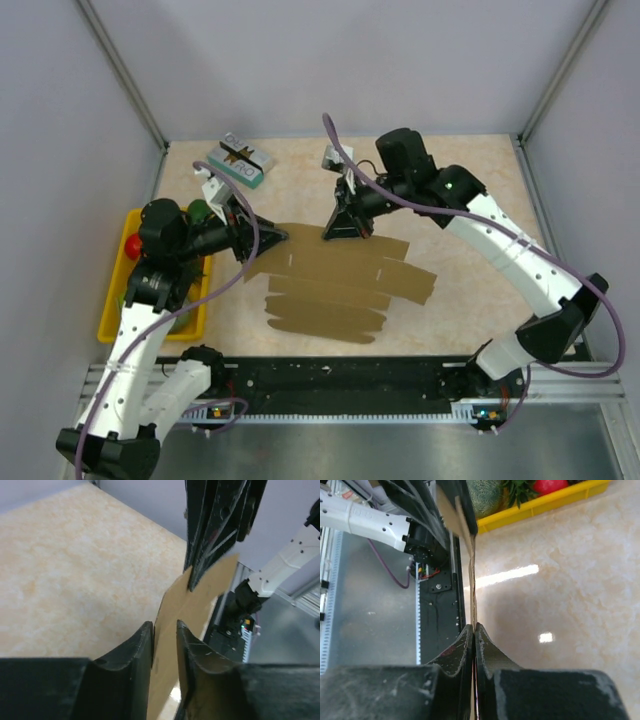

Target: Fold the paper box

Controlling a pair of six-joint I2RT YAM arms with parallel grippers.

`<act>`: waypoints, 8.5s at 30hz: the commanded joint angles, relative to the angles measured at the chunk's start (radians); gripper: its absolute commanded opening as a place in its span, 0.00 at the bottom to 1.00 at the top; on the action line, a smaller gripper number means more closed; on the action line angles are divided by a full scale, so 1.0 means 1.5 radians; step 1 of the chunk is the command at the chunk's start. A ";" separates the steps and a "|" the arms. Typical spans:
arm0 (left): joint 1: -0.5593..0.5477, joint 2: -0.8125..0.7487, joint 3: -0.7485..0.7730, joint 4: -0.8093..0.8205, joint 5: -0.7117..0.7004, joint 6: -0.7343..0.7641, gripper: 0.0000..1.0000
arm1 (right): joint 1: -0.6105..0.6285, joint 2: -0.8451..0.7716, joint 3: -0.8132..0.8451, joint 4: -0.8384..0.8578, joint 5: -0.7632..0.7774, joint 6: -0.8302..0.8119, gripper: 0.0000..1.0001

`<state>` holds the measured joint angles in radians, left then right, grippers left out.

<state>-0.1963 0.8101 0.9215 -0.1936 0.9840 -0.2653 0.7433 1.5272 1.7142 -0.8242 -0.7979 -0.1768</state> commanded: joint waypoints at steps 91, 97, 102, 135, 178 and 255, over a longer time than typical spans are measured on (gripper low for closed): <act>-0.090 0.377 -0.001 0.410 0.147 -0.150 0.23 | -0.176 -0.006 -0.338 0.518 -0.287 0.171 0.00; -0.091 0.360 -0.003 0.387 0.132 -0.113 0.01 | -0.176 -0.009 -0.334 0.523 -0.290 0.174 0.00; -0.094 0.326 -0.003 0.324 0.099 -0.025 0.00 | -0.176 -0.019 -0.323 0.499 -0.245 0.202 0.05; -0.095 0.289 0.015 0.274 0.121 0.035 0.00 | -0.141 -0.014 -0.204 0.272 -0.111 0.050 0.63; 0.102 0.019 -0.147 0.132 -0.212 -0.155 0.58 | -0.191 0.008 -0.211 0.257 -0.215 -0.008 0.00; 0.098 0.126 -0.232 0.418 0.005 -0.264 0.34 | -0.274 -0.061 -0.247 0.321 -0.323 0.097 0.00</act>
<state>-0.0467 0.9733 0.6647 0.0803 0.7433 -0.5220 0.3470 1.4464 1.2694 -0.3840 -1.2186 -0.0311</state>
